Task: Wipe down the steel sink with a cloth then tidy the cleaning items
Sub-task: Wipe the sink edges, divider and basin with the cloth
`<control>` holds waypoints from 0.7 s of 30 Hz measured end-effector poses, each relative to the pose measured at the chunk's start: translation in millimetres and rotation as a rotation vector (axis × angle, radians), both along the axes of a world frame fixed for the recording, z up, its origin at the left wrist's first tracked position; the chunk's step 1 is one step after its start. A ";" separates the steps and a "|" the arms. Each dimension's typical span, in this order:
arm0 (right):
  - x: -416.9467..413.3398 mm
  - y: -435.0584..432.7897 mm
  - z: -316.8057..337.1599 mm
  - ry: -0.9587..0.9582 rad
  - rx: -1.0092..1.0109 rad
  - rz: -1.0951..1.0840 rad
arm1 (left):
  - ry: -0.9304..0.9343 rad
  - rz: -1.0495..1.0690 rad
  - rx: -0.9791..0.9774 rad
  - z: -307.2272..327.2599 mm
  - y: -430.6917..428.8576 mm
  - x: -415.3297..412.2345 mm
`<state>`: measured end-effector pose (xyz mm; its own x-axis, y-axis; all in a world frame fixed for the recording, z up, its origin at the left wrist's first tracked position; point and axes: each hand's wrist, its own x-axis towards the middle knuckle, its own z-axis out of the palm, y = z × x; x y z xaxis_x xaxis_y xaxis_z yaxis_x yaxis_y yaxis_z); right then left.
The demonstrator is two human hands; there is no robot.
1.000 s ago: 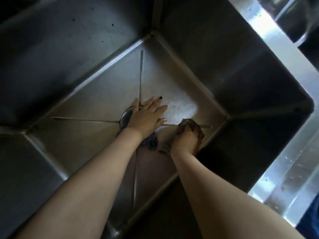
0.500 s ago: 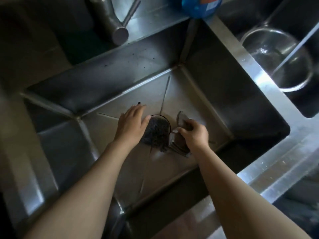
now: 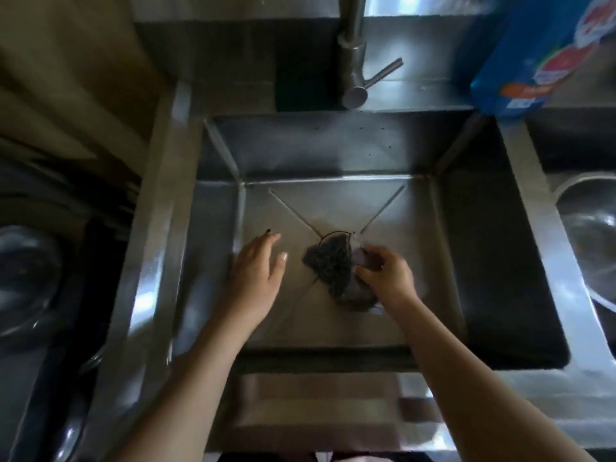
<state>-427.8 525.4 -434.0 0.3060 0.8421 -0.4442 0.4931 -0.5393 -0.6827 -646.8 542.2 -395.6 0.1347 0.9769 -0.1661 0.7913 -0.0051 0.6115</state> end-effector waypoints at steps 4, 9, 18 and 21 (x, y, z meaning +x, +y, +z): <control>1.8 1.3 -4.9 0.013 -0.033 0.310 | 0.041 0.203 0.050 9.0 -49.7 1.2; -6.9 -1.6 -17.0 -0.026 -0.014 0.705 | 0.177 0.296 0.162 21.4 -97.8 4.7; -38.8 -5.7 -78.2 -0.193 -0.062 1.395 | 0.491 0.254 -0.099 19.2 -137.2 -8.0; -39.8 -10.7 -100.9 -0.193 -0.039 1.461 | 0.567 0.256 -0.122 14.1 -141.2 -6.9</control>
<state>-467.6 514.7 -534.9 -0.7300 0.4376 -0.5250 0.6832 0.4895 -0.5419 -653.7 401.0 -381.5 -0.2419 0.9361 -0.2554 0.9594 0.2701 0.0814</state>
